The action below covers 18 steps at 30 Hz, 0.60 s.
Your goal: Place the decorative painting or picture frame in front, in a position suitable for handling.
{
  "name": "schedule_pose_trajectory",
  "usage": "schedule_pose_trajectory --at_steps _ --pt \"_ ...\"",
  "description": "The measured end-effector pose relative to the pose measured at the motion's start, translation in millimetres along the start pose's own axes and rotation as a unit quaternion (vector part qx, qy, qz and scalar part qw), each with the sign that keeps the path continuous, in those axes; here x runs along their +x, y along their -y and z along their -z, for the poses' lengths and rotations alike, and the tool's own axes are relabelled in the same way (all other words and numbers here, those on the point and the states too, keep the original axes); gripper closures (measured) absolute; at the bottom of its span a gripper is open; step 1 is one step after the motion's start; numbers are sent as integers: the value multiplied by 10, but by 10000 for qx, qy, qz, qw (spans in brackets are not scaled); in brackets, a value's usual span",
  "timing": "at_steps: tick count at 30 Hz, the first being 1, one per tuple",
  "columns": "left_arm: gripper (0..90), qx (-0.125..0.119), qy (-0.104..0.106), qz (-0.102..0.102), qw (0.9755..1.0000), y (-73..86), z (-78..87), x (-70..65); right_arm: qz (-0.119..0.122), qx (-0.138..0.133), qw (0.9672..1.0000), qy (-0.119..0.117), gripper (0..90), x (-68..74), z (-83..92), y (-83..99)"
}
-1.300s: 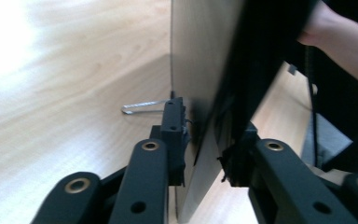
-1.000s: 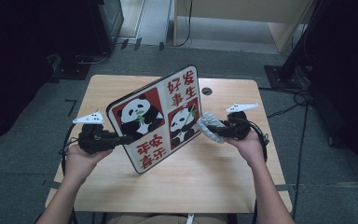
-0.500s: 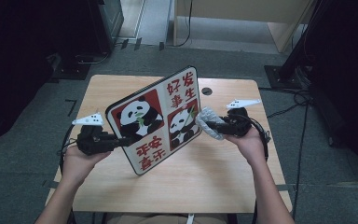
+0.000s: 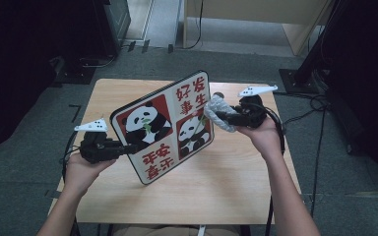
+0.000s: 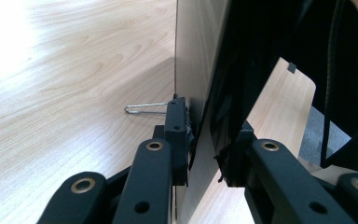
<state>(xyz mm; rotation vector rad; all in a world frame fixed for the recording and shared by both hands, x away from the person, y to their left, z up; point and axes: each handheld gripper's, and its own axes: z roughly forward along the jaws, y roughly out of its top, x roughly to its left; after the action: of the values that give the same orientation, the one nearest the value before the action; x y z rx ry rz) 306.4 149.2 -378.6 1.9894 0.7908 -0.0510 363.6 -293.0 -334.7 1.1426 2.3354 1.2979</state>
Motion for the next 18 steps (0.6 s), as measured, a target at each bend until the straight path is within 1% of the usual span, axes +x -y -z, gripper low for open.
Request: schedule_pose_trajectory --at_steps 3,5,7,12,13,16,17,18 --pt "750 -10 43 6 10000 -10 -6 8 71 -4 10000 50 609 42 49 -174" --pt "775 -6 22 -38 10000 -9 -7 0 164 -81 9998 55 609 68 89 -293" --pt "782 34 -23 -88 10000 -13 -6 -18 246 -128 9995 120 609 97 130 -413" --pt "784 41 -10 -41 10000 -15 -7 -22 482 -320 9980 256 610 169 206 -715" --pt "785 35 -9 -35 10000 -14 -7 -22 527 -359 9975 316 610 180 211 -784" --pt "786 12 -10 -84 10000 -7 -8 -32 512 -452 9967 447 610 193 206 -894" --pt "786 18 -6 -81 10000 -7 -7 -30 459 -467 9969 435 610 189 193 -921" --pt "786 26 -1 -77 10000 -7 -6 -26 467 -472 9968 434 611 182 178 -930"
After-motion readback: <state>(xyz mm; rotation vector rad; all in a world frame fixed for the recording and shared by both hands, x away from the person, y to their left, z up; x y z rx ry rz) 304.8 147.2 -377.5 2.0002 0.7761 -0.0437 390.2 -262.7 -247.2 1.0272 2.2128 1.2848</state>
